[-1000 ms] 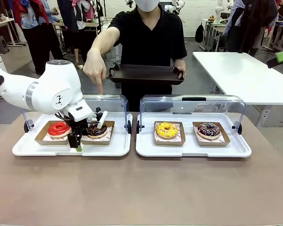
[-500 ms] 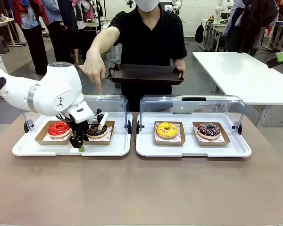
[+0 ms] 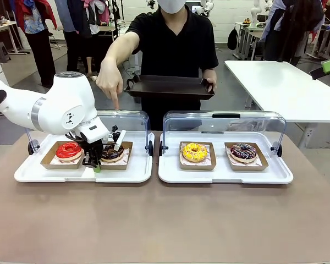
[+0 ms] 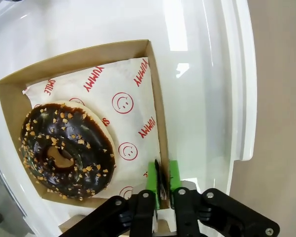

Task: Provide the desired donut to the person.
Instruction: Pick up and lift the Paper togo box containing the Donut pointed at by the person.

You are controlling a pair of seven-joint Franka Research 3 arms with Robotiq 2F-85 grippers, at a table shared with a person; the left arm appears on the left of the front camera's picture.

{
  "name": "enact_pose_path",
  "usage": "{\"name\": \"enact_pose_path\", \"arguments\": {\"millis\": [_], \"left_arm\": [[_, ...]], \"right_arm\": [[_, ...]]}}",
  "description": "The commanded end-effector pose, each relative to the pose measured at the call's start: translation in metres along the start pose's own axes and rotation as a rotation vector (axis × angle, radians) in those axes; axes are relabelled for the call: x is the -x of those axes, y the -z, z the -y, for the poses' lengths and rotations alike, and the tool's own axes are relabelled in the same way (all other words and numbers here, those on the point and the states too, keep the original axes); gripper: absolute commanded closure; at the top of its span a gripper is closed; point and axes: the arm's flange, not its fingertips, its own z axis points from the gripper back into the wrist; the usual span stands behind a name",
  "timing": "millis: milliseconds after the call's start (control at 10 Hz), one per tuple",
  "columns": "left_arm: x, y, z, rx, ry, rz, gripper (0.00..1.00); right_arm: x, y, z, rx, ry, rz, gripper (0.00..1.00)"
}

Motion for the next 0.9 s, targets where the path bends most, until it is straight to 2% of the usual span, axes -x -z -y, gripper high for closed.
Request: {"name": "enact_pose_path", "arguments": {"millis": [0, 300, 400, 500, 600, 700, 800], "left_arm": [[0.001, 0.0, -0.002, -0.032, 0.013, -0.024, 1.0], [0.005, -0.008, 0.003, -0.042, 0.059, -0.001, 1.0], [0.003, -0.021, 0.012, 0.006, 0.07, 0.005, 1.0], [0.001, -0.048, 0.029, 0.049, 0.095, 0.035, 1.0], [-0.001, -0.084, 0.049, 0.087, 0.058, 0.049, 1.0], [0.0, -0.123, 0.073, 0.139, 0.05, 0.105, 1.0], [-0.001, -0.153, 0.091, 0.175, 0.05, 0.099, 1.0]], "right_arm": [[-0.001, 0.0, 0.0, 0.001, -0.001, 0.013, 0.0], [-0.001, 0.0, 0.0, 0.001, -0.001, 0.013, 0.0], [-0.001, 0.0, 0.0, 0.001, -0.001, 0.013, 0.0], [-0.001, 0.0, 0.0, 0.001, -0.001, 0.013, 0.0], [-0.001, 0.0, 0.0, 0.001, -0.001, 0.013, 0.0], [-0.001, 0.0, 0.0, 0.001, -0.001, 0.013, 0.0], [-0.001, 0.0, 0.0, 0.001, -0.001, 0.013, 0.0]]}}
